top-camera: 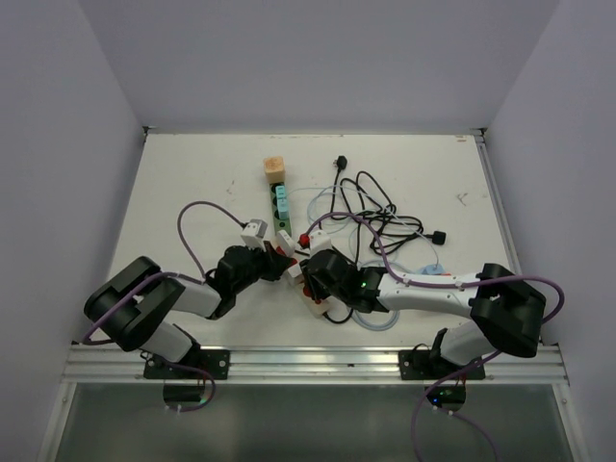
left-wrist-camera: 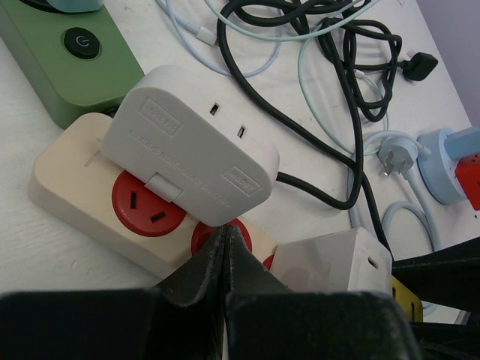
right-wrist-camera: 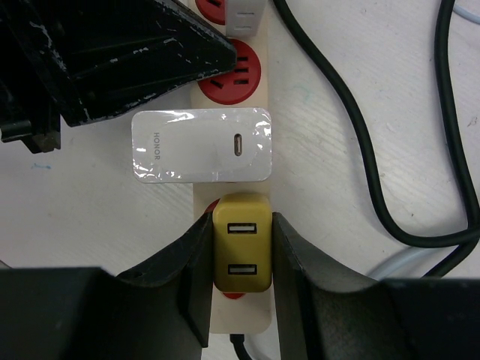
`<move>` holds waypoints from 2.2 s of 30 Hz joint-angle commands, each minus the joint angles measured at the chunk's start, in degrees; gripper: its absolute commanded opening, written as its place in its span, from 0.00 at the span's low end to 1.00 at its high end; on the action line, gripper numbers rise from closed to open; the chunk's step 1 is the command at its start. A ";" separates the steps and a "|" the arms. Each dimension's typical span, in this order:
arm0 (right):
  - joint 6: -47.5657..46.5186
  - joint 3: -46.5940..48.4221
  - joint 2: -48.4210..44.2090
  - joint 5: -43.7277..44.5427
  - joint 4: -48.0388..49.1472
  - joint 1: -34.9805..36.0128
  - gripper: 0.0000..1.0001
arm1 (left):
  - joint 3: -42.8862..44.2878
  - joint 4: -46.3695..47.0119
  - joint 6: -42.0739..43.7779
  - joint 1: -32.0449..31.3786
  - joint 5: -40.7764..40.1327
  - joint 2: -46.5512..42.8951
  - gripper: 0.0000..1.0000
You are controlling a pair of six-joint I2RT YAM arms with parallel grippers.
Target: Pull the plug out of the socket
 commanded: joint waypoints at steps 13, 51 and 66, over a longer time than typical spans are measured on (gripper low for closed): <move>6.06 -0.81 -0.23 -7.34 2.41 -0.22 0.00 | -7.10 5.20 -9.20 -1.78 -6.18 4.92 0.00; 7.20 1.48 -1.45 -5.48 -3.49 0.93 0.00 | 2.04 -15.28 -11.76 -13.47 -20.68 9.49 0.00; 11.16 -6.87 -6.90 -20.15 5.57 -8.13 0.00 | 1.95 -15.54 -11.85 -14.00 -20.95 9.67 0.00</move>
